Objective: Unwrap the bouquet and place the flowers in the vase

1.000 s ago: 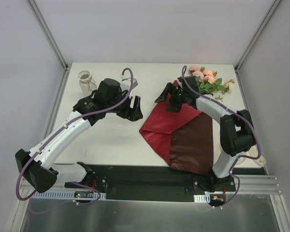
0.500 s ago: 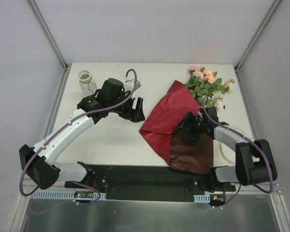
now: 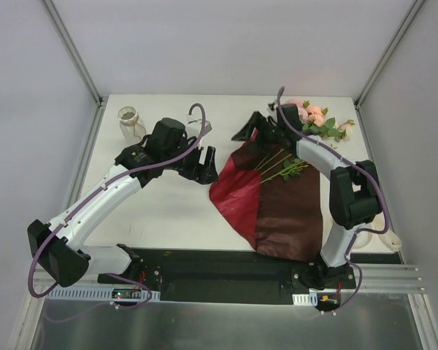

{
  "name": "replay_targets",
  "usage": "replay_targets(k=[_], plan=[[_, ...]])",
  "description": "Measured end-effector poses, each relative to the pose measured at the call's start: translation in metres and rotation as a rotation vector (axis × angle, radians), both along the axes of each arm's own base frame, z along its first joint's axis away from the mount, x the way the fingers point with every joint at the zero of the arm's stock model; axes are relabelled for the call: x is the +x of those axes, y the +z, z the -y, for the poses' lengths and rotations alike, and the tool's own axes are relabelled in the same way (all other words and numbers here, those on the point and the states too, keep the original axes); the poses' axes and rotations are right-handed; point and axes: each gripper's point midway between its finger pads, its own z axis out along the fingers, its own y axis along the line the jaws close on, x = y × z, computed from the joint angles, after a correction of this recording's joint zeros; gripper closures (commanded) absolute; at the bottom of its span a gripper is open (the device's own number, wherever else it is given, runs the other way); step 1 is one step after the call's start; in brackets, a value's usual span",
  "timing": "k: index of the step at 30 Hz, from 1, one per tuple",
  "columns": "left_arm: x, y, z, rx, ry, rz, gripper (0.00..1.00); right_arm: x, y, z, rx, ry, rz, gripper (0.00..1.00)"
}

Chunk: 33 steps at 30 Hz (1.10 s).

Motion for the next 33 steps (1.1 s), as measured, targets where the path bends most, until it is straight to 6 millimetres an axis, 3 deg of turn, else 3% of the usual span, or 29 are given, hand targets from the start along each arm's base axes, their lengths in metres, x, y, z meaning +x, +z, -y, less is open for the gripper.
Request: replay_targets(k=[3, 5, 7, 9, 12, 17, 20, 22, 26, 30, 33], plan=[[-0.001, 0.003, -0.001, -0.005, 0.005, 0.006, 0.25, 0.031, 0.056, -0.029, 0.017, 0.068, 0.139, 0.16], [-0.001, 0.004, -0.001, -0.008, 0.006, 0.008, 0.25, 0.041, 0.091, -0.044, 0.022, 0.115, 0.229, 0.16], [-0.001, 0.004, -0.001, -0.007, 0.007, 0.008, 0.25, 0.037, 0.110, -0.049, -0.001, 0.159, 0.278, 0.14], [-0.001, 0.004, -0.001, -0.007, 0.008, 0.008, 0.25, 0.030, 0.116, -0.042, -0.042, 0.178, 0.295, 0.14], [0.000, 0.004, -0.002, -0.005, 0.010, 0.010, 0.25, 0.008, 0.097, 0.000, -0.117, 0.151, 0.236, 0.14], [0.002, 0.003, -0.002, 0.001, 0.020, 0.012, 0.24, -0.036, 0.045, 0.107, -0.231, -0.013, 0.080, 0.14], [0.004, 0.006, 0.000, -0.006, 0.025, 0.005, 0.24, -0.069, 0.019, 0.136, -0.266, -0.056, 0.013, 0.14], [0.006, 0.008, 0.004, -0.018, 0.028, -0.006, 0.24, -0.085, 0.005, 0.132, -0.255, -0.034, -0.013, 0.14], [0.010, 0.011, 0.011, -0.039, 0.043, -0.040, 0.24, -0.096, -0.018, 0.112, -0.227, 0.025, -0.048, 0.14], [0.012, 0.012, 0.017, -0.061, 0.066, -0.080, 0.25, -0.084, -0.036, 0.074, -0.200, 0.108, -0.065, 0.14], [0.013, 0.015, 0.019, -0.075, 0.075, -0.092, 0.24, -0.050, -0.034, 0.030, -0.188, 0.184, -0.045, 0.14]])
